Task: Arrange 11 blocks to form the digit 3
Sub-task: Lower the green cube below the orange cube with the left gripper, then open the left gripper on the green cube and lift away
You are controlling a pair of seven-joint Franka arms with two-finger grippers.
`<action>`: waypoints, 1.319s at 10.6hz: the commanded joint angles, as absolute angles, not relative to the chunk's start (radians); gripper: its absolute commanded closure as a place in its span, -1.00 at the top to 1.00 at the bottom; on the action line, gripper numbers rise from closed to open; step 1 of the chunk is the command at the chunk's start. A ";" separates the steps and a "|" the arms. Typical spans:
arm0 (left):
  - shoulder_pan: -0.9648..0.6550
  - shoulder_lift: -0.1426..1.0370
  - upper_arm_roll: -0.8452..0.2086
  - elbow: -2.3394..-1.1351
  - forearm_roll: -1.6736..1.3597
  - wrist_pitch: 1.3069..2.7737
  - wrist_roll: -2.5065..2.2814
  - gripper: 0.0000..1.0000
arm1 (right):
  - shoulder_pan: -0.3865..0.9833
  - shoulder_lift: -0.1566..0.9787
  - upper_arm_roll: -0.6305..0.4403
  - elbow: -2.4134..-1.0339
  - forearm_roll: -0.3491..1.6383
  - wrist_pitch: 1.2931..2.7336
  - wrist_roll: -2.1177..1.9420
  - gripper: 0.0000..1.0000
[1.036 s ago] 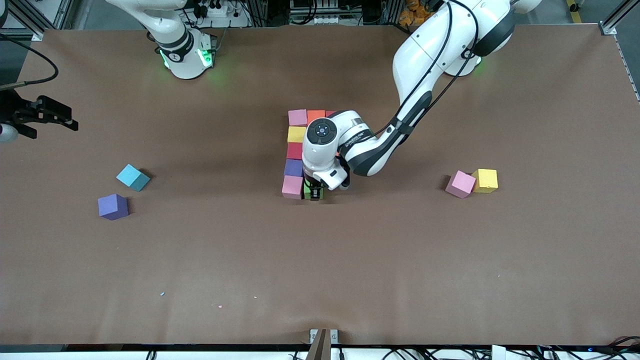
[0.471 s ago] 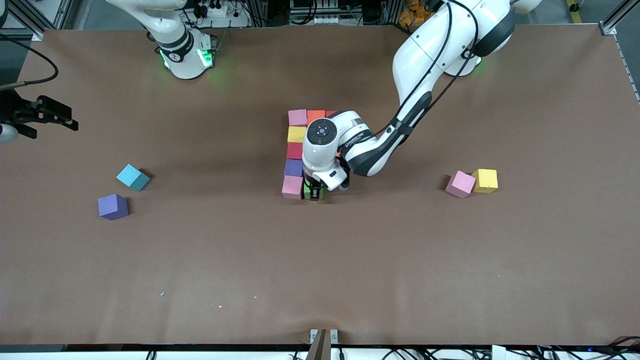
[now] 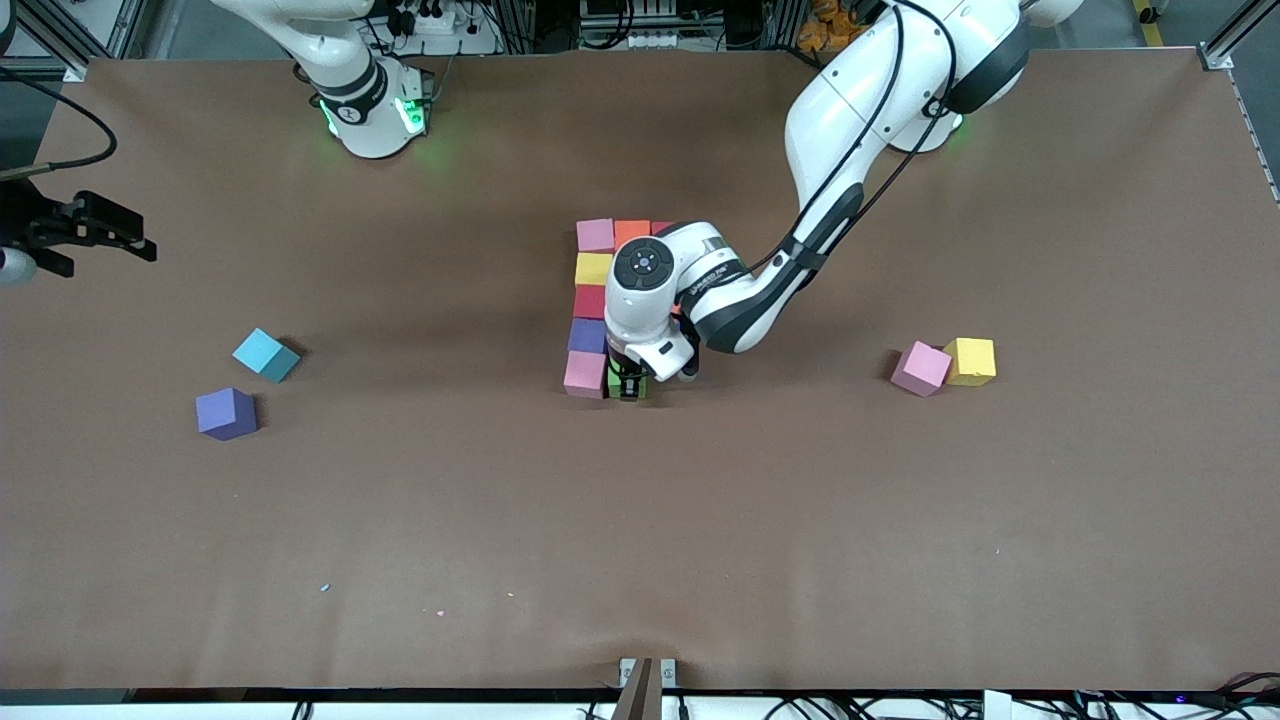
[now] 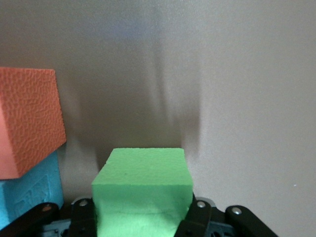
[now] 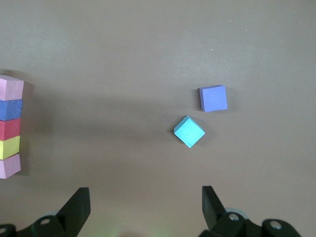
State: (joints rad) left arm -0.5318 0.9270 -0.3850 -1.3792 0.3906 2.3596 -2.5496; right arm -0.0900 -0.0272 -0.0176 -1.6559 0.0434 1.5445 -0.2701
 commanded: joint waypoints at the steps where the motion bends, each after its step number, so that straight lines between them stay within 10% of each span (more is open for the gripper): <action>1: -0.546 0.931 -0.374 -1.361 0.362 2.358 -2.525 -0.15 | -0.107 -0.018 -0.003 -1.632 0.031 1.525 -0.261 1.00; 7: -0.546 0.931 -0.374 -1.359 0.362 2.364 -2.514 -0.06 | -0.107 -0.018 -0.003 -1.632 0.031 1.522 -0.261 1.00; 9: -0.546 0.931 -0.374 -1.359 0.362 2.367 -2.508 0.30 | -0.107 -0.018 -0.003 -1.632 0.031 1.522 -0.261 1.00; 10: -0.545 0.931 -0.374 -1.359 0.362 2.367 -2.496 0.90 | -0.107 -0.018 -0.003 -1.632 0.031 1.522 -0.261 1.00; 14: -0.543 0.919 -0.377 -1.359 0.362 2.367 -2.461 1.00 | -0.107 -0.018 -0.003 -1.632 0.031 1.522 -0.261 1.00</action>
State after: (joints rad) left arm -0.5336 0.9270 -0.3858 -1.3702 0.3906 2.3658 -2.4885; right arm -0.0900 -0.0272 -0.0176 -1.6559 0.0433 1.5410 -0.2701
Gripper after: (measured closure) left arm 0.000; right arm 0.000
